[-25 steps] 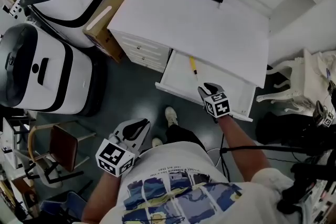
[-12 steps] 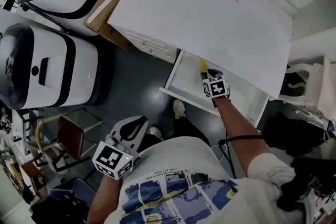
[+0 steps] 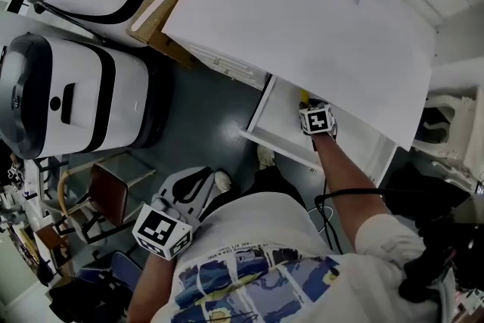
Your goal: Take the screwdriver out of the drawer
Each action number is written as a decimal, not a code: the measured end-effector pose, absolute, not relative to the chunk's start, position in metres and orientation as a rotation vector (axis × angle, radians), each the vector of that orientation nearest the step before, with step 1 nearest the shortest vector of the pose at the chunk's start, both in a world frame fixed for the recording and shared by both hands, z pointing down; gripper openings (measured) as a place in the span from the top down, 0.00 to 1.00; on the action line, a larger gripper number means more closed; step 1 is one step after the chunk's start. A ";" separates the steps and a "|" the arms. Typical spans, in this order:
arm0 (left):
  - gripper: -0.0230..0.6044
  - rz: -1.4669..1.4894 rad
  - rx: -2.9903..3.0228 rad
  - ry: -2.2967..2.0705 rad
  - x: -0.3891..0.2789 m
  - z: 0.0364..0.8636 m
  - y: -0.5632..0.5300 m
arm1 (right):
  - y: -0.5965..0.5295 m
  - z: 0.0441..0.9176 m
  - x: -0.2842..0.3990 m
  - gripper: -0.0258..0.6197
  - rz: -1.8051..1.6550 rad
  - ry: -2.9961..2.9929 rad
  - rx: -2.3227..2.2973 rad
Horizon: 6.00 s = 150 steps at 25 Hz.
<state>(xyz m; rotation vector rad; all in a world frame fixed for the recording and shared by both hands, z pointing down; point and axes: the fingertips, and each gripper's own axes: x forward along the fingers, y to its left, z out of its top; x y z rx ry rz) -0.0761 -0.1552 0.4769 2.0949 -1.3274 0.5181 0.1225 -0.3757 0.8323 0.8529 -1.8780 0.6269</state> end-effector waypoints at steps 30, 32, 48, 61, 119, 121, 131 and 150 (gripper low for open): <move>0.94 0.439 2.223 -1.275 -0.109 0.468 -0.138 | -0.338 0.792 0.110 0.81 0.612 -1.850 0.839; 0.94 0.428 2.238 -1.264 -0.111 0.466 -0.133 | -0.332 0.785 0.108 0.81 0.609 -1.854 0.835; 0.94 0.345 2.337 -1.206 -0.135 0.456 -0.085 | -0.287 0.719 0.101 0.81 0.545 -1.886 0.869; 0.94 0.334 2.406 -1.183 -0.153 0.449 -0.035 | -0.226 0.658 0.083 0.81 0.560 -1.964 0.935; 0.94 0.319 2.497 -1.098 -0.155 0.452 0.056 | -0.031 0.539 0.012 0.81 0.485 -2.212 0.851; 0.94 0.318 2.495 -1.098 -0.156 0.453 0.057 | -0.029 0.539 0.010 0.81 0.483 -2.215 0.849; 0.94 0.318 2.495 -1.095 -0.155 0.451 0.059 | -0.024 0.536 0.005 0.81 0.480 -2.225 0.830; 0.94 0.326 2.492 -1.075 -0.159 0.454 0.060 | -0.022 0.536 -0.006 0.81 0.488 -2.233 0.816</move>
